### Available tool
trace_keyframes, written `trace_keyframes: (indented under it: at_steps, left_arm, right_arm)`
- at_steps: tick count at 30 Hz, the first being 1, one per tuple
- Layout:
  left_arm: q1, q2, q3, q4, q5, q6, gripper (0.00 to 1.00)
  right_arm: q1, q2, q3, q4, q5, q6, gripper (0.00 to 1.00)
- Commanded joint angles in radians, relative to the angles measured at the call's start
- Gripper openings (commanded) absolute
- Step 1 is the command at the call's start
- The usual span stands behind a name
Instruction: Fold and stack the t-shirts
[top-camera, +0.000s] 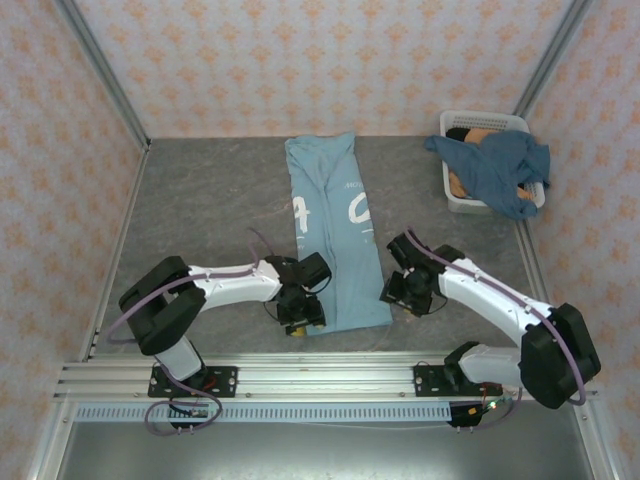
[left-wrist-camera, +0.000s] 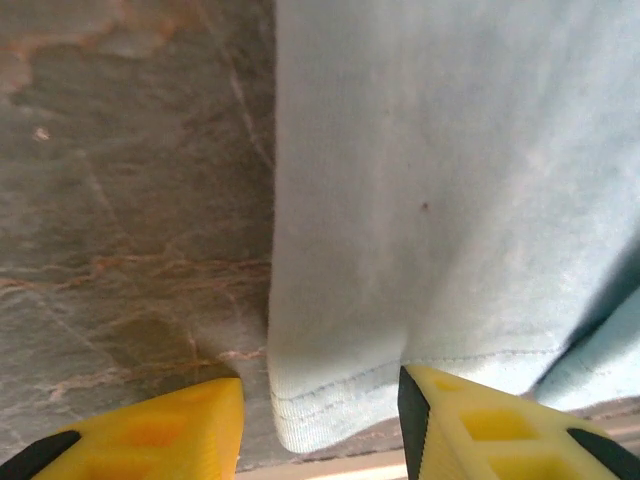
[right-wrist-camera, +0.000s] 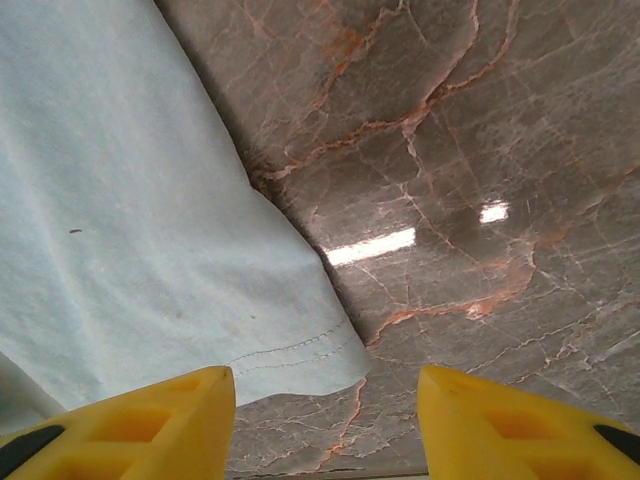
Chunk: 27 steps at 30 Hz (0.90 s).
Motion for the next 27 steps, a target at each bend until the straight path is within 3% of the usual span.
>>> trace_keyframes:
  at_steps: [1, 5, 10, 17, 27]
  left_arm:
    - [-0.008, 0.039, 0.030, -0.045, -0.061, -0.007, 0.46]
    - [-0.011, 0.098, 0.084, -0.004, -0.068, -0.011, 0.40]
    - [-0.013, 0.144, 0.171, -0.030, -0.110, 0.002, 0.23]
    - [-0.014, 0.150, 0.223, -0.100, -0.147, 0.025, 0.02]
    - [-0.015, 0.068, 0.149, -0.146, -0.131, 0.047, 0.00]
  right_arm:
    - [-0.005, -0.031, -0.036, -0.005, 0.005, 0.024, 0.52]
    - [-0.005, -0.065, -0.071, 0.004, 0.001, 0.048, 0.51]
    - [-0.005, -0.090, -0.108, 0.007, 0.005, 0.064, 0.51]
    - [0.004, -0.001, -0.097, 0.079, -0.033, 0.068, 0.50]
    - [0.044, 0.136, -0.067, 0.166, -0.045, 0.097, 0.40]
